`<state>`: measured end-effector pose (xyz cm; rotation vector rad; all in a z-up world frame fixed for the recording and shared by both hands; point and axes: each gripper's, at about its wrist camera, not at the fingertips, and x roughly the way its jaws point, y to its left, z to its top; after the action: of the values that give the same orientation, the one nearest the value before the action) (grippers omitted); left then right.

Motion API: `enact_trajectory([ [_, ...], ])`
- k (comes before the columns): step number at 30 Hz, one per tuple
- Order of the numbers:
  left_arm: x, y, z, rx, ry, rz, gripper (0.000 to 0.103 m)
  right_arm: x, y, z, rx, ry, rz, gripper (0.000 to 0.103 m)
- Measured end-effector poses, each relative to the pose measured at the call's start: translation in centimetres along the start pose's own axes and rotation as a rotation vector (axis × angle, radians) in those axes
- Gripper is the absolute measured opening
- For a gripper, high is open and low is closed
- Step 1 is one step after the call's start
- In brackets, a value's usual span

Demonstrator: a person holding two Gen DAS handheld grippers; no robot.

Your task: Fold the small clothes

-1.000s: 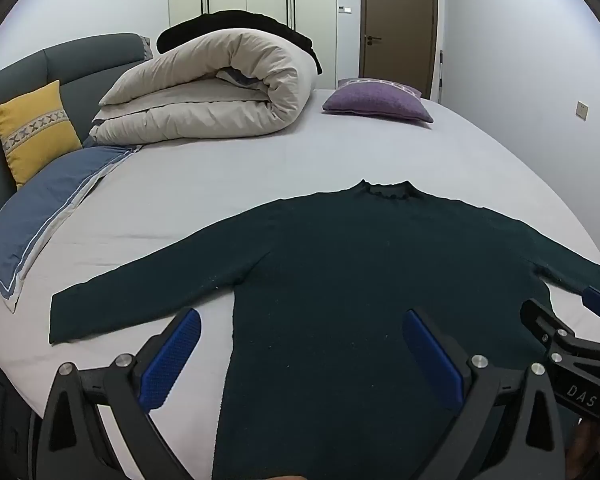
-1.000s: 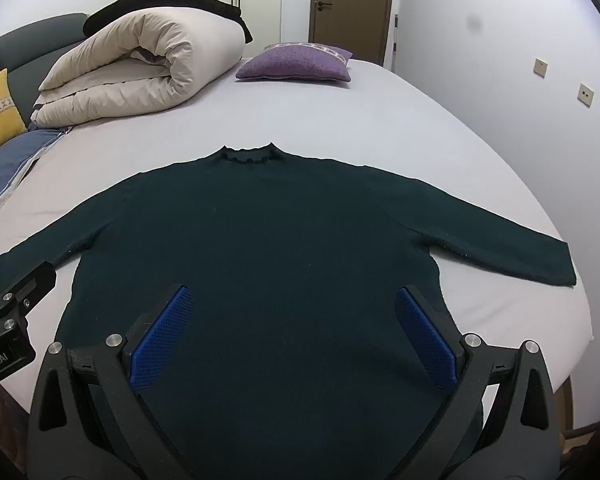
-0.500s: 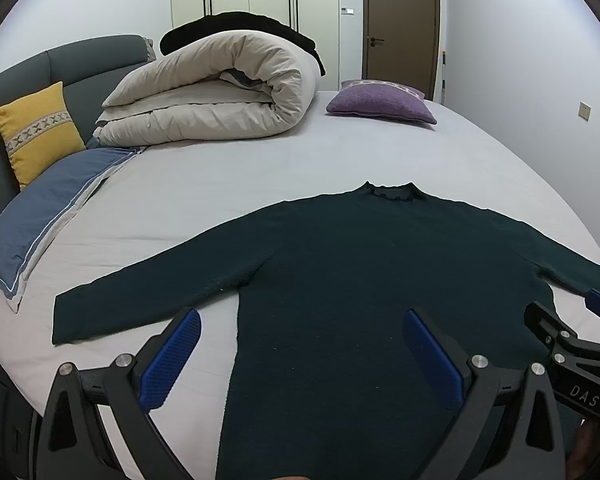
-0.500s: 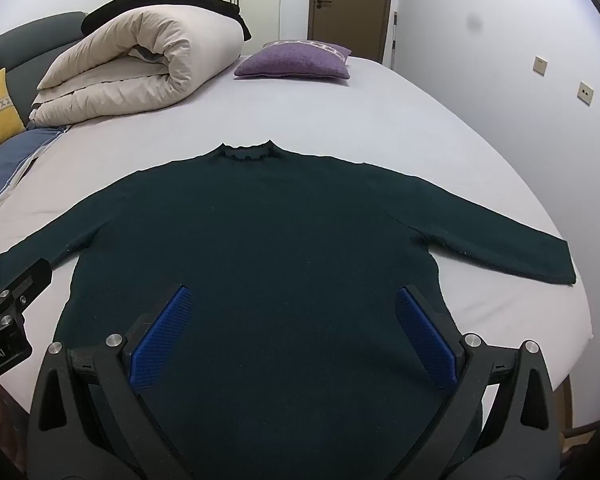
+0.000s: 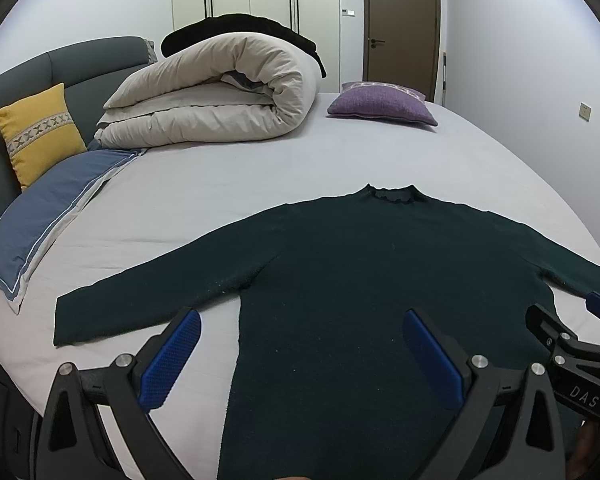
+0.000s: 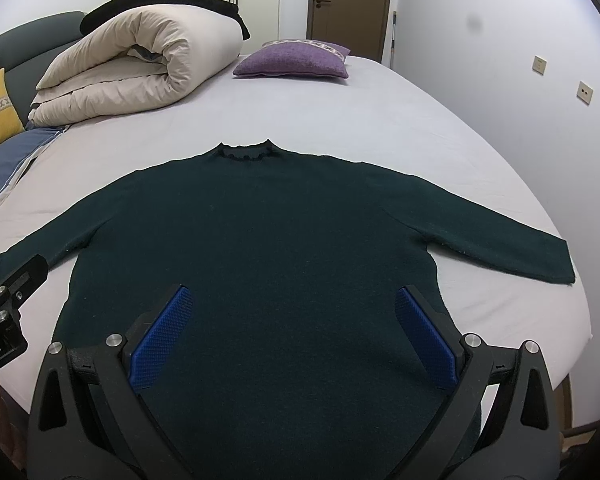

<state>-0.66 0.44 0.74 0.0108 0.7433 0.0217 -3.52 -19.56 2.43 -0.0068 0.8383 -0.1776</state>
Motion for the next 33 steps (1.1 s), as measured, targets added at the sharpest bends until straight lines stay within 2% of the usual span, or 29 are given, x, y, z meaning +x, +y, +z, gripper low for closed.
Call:
enact_trajectory([
  [33, 0.21, -0.04, -0.13, 0.000, 0.001, 0.002, 0.103, 0.12, 0.42, -0.32, -0.003, 0.008, 0.004, 0.103],
])
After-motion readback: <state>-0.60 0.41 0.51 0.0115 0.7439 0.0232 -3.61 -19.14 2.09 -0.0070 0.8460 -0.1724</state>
